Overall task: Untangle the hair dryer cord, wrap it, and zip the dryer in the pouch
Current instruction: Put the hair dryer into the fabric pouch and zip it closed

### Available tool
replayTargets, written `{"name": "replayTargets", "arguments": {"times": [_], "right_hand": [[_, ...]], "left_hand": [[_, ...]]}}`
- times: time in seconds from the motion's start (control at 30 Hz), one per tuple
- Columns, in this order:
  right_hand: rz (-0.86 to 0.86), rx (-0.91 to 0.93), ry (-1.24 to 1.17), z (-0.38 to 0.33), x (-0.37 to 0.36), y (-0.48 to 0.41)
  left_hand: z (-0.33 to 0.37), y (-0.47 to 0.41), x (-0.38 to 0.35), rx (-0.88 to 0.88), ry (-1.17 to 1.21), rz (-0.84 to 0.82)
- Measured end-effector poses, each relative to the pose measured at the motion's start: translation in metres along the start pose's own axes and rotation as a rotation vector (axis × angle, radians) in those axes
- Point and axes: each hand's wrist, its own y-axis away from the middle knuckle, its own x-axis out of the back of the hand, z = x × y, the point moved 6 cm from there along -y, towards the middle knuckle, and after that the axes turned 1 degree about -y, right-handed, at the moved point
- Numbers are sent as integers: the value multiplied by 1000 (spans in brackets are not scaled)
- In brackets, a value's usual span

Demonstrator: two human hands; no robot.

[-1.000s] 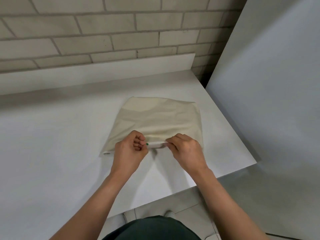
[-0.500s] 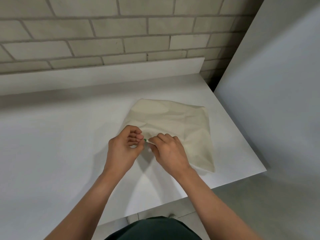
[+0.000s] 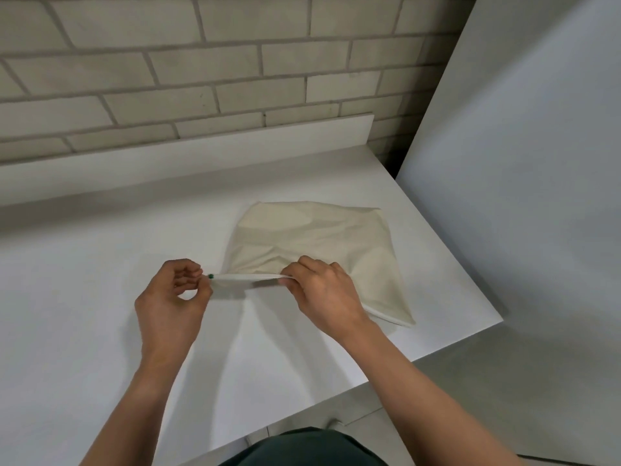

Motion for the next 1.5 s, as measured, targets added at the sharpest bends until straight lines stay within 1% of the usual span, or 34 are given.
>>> {"name": "replayTargets", "arguments": {"times": [0.07, 0.1, 0.17, 0.2, 0.27, 0.33, 0.4, 0.47, 0.53, 0.6, 0.67, 0.7, 0.77, 0.83, 0.87, 0.93, 1.0, 1.07, 1.1, 1.2, 1.27, 1.33, 1.4, 1.5], "right_hand": [[8, -24, 8, 2, 2, 3], [14, -22, 12, 3, 3, 4], [16, -17, 1, 3, 5, 8], [11, -15, -13, 2, 5, 10], [14, 8, -35, -2, 5, 15], [31, 45, -41, -6, 6, 22], [7, 71, -41, 1, 3, 34], [-81, 87, 44, 20, 0, 50], [-209, 9, 113, 56, 2, 70], [-275, -96, 159, 97, 17, 86], [-305, -193, 99, 129, 39, 94], [-308, -245, 38, 139, 51, 94], [-283, -394, -152, 151, 68, 88], [-186, -548, -391, 160, 69, 77], [-123, -609, -480, 164, 63, 72], [-13, -681, -552, 171, 46, 64], [60, -715, -518, 177, 30, 61], [96, -740, -556, 181, 22, 58], [84, -737, -599, 182, 20, 57], [-62, -610, -609, 178, 19, 50], [-127, -551, -558, 177, 21, 46], [-164, -554, -537, 180, 22, 40], [-196, -565, -529, 182, 22, 35], [-148, -578, -546, 188, 23, 32]], "left_hand": [[-7, -1, 7, 79, 74, 22], [-12, -1, 8, 118, 86, -14], [-22, 1, 4, 123, 29, -171], [-25, 3, 1, 82, -33, -267], [-26, 10, -8, -70, -182, -417], [-24, 14, -15, -206, -239, -451], [-21, 14, -16, -228, -166, -432], [-21, 10, -17, -129, -49, -454], [-26, 6, -19, 52, 16, -541], [-37, 2, -25, 157, -29, -628], [-49, -1, -33, 220, -137, -680], [-51, -3, -40, 248, -174, -687], [-53, -8, -54, 259, -246, -645], [-48, -13, -67, 250, -313, -584], [-48, -16, -73, 251, -336, -579], [-48, -21, -81, 249, -328, -613], [-48, -24, -89, 233, -295, -699], [-43, -25, -96, 157, -344, -824], [-44, -27, -100, 115, -387, -874], [-51, -38, -108, 11, -521, -944], [-51, -45, -114, -42, -504, -942], [-41, -47, -121, -86, -399, -911], [-30, -45, -128, -120, -316, -845], [-22, -42, -133, -114, -273, -780]]}}
